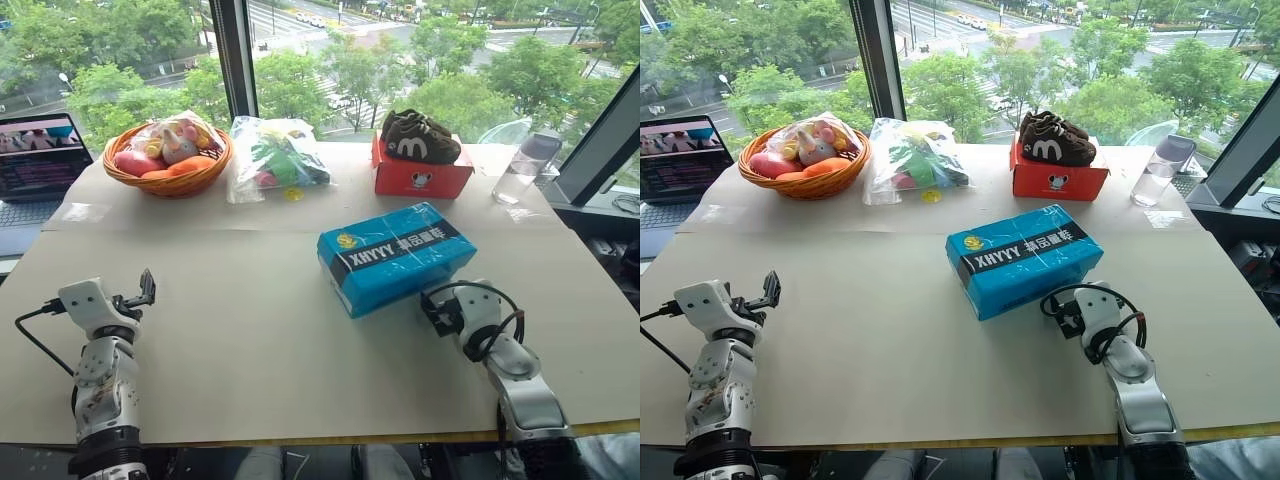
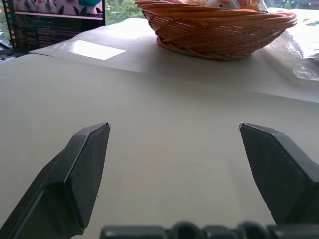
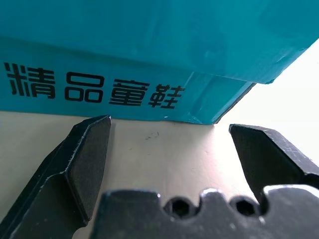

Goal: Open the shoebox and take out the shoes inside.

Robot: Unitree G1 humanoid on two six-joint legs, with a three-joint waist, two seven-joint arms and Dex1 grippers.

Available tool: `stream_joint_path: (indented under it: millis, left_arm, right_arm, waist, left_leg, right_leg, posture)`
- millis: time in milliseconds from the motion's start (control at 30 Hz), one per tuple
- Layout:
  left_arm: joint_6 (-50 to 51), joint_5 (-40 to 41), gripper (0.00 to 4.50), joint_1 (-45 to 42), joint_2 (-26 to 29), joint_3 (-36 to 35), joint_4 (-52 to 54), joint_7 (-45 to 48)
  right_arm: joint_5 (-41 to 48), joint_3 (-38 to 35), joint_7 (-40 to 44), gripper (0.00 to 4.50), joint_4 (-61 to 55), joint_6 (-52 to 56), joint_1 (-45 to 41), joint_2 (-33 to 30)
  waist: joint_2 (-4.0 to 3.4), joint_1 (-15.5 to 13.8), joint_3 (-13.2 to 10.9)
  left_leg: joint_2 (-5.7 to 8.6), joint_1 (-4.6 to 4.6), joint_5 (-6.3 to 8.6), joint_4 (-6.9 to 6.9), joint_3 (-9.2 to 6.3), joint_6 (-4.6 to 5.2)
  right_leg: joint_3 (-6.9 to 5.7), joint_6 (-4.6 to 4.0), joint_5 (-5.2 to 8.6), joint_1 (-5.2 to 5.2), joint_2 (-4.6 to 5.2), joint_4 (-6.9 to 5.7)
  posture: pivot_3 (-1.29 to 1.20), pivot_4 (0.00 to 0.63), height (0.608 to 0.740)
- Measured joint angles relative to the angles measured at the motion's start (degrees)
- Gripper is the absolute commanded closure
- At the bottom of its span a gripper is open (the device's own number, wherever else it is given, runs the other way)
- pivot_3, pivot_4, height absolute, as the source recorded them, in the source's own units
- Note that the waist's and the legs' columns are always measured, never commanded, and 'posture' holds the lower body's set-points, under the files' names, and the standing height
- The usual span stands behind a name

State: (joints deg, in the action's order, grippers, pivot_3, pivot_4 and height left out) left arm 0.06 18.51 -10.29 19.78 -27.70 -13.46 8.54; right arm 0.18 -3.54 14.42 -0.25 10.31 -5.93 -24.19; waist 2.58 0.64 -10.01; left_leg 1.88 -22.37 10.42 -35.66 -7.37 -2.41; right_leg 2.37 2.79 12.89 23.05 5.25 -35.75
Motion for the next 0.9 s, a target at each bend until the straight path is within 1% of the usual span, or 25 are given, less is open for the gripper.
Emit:
stream_joint_path:
  millis: [233,300,367,433,467,500,533,567,600,633,667,700,767,800,833,900]
  left_arm:
    - [0.0,-0.1,0.04,-0.4,0.1,0.2,-1.2,0.5]
    - [0.0,-0.1,0.04,-0.4,0.7,0.4,-1.2,2.1]
    - [1.4,1.5,0.04,0.4,3.0,1.4,-0.9,6.9]
    - [4.0,3.3,0.57,2.9,6.9,2.7,1.1,14.0]
    - [5.0,4.2,0.73,4.7,8.8,3.7,2.8,17.5]
    - [6.2,4.9,1.06,6.5,10.6,4.7,4.8,21.4]
    - [6.8,5.5,1.49,8.0,12.1,5.7,6.7,24.4]
    - [7.8,5.7,1.88,10.5,14.7,7.4,9.8,28.3]
    - [9.0,5.7,2.06,13.1,17.9,9.8,13.6,32.6]
    - [9.7,5.7,2.51,14.5,19.9,11.2,16.0,35.3]
    - [10.9,6.1,2.76,16.0,22.2,12.5,18.8,38.5]
    - [12.3,6.9,3.18,16.9,23.8,12.9,21.1,40.8]
    - [14.2,8.6,3.89,17.1,25.1,13.1,23.9,43.1]
    - [15.3,9.2,4.13,16.9,25.3,13.1,25.4,43.9]
    - [15.8,9.7,4.5,16.7,25.3,13.2,26.1,44.0]
    - [17.3,9.8,4.5,15.3,24.8,14.6,26.6,43.8]
  right_arm:
    - [0.1,-0.2,0.0,0.0,0.6,0.0,-0.1,0.0]
    - [0.4,-0.7,0.0,0.0,0.9,0.0,-0.2,-0.1]
    - [0.5,-1.2,0.0,0.0,1.3,0.0,-0.7,-1.2]
    - [0.5,-2.6,0.0,0.0,3.1,0.4,-1.5,-3.9]
    - [0.5,-3.4,0.0,0.0,3.7,0.9,-1.9,-4.9]
    - [0.5,-4.7,0.0,0.0,4.5,1.8,-2.3,-5.9]
    - [0.6,-5.7,0.0,0.0,5.2,2.5,-2.7,-6.5]
    - [1.0,-6.2,0.4,0.25,6.1,3.3,-3.6,-7.3]
    - [1.2,-6.5,1.2,0.5,7.2,4.3,-4.9,-8.7]
    - [1.2,-6.6,1.9,0.64,8.1,4.8,-5.9,-9.9]
    - [1.2,-6.7,3.1,0.9,9.5,5.2,-7.5,-11.5]
    - [1.3,-6.8,4.6,1.35,10.8,5.6,-9.4,-13.2]
    - [1.3,-6.9,6.5,2.05,12.3,5.8,-12.2,-15.8]
    - [1.2,-6.9,7.2,2.25,12.8,5.8,-13.7,-16.7]
    - [1.1,-6.8,7.9,2.82,13.5,5.8,-14.6,-17.2]
    - [0.2,-5.8,8.7,3.45,16.4,5.8,-16.5,-18.3]
  waist:
    - [0.0,0.0,0.0]
    - [0.0,-0.1,0.0]
    - [-0.02,-0.1,0.0]
    - [-0.09,0.0,-0.1]
    - [-0.13,0.1,-0.1]
    - [-0.2,0.0,-0.2]
    - [-0.25,0.0,-0.2]
    - [-0.28,0.1,-0.2]
    - [-0.39,0.3,-0.3]
    - [-0.51,0.4,-0.4]
    - [-0.68,0.4,-0.5]
    - [-0.84,0.4,-0.6]
    - [-1.13,0.5,-0.8]
    - [-1.18,0.5,-0.8]
    - [-1.18,0.6,-0.8]
    - [-1.18,0.6,-0.8]
  left_leg:
    - [0.01,-0.01,-0.01,0.0,0.0,0.01]
    - [0.02,-0.03,0.0,0.0,0.0,0.01]
    - [0.02,-0.07,-0.01,0.0,0.0,0.01]
    - [0.05,-0.15,0.0,0.0,0.01,0.04]
    - [0.04,-0.2,0.02,0.02,0.01,0.08]
    - [0.05,-0.25,0.03,0.03,0.01,0.12]
    - [0.04,-0.3,0.06,0.03,0.01,0.16]
    - [0.02,-0.37,0.08,0.04,0.01,0.16]
    - [0.02,-0.53,0.08,0.04,0.06,0.17]
    - [0.04,-0.63,0.07,0.03,0.1,0.17]
    - [0.04,-0.76,0.07,0.02,0.15,0.18]
    - [0.02,-0.9,0.06,0.02,0.17,0.18]
    - [-0.03,-0.89,0.06,0.02,0.21,0.19]
    - [-0.1,-0.88,0.06,0.08,0.22,0.19]
    - [-0.14,-0.87,0.06,0.14,0.22,0.2]
    - [-0.11,-0.87,0.06,0.14,0.23,0.2]
  right_leg:
    - [0.0,0.0,0.0,0.0,0.0,0.0]
    - [-0.01,0.0,0.0,0.01,0.01,0.01]
    - [0.0,-0.03,0.02,0.05,0.01,0.01]
    - [0.0,-0.15,0.1,0.13,0.04,0.06]
    - [0.0,-0.15,0.11,0.18,0.04,0.08]
    - [0.0,-0.16,0.13,0.2,0.04,0.12]
    - [0.0,-0.15,0.14,0.24,0.05,0.12]
    - [0.01,-0.16,0.15,0.35,0.04,0.1]
    - [0.04,-0.18,0.15,0.53,0.05,0.11]
    - [0.08,-0.18,0.15,0.66,0.07,0.06]
    - [0.11,-0.18,0.14,0.87,0.07,-0.01]
    - [0.13,-0.19,0.12,1.07,0.05,-0.08]
    - [0.11,0.03,-0.01,1.11,0.02,-0.16]
    - [0.09,0.05,-0.02,1.12,-0.03,-0.15]
    - [0.07,0.04,-0.01,1.12,-0.07,-0.15]
    - [0.07,0.05,-0.02,1.11,-0.05,-0.14]
  posture:
    - [0.0,0.15,0.74]
    - [0.0,0.15,0.74]
    - [0.0,0.15,0.74]
    - [0.0,0.15,0.74]
    - [0.0,0.15,0.74]
    - [0.0,0.15,0.74]
    - [0.0,0.15,0.74]
    - [0.0,0.15,0.74]
    - [0.0,0.15,0.74]
    - [0.0,0.15,0.74]
    - [0.0,0.15,0.74]
    - [0.0,0.15,0.74]
    - [0.0,0.15,0.74]
    - [0.0,0.15,0.74]
    - [0.0,0.15,0.74]
    - [0.0,0.15,0.74]
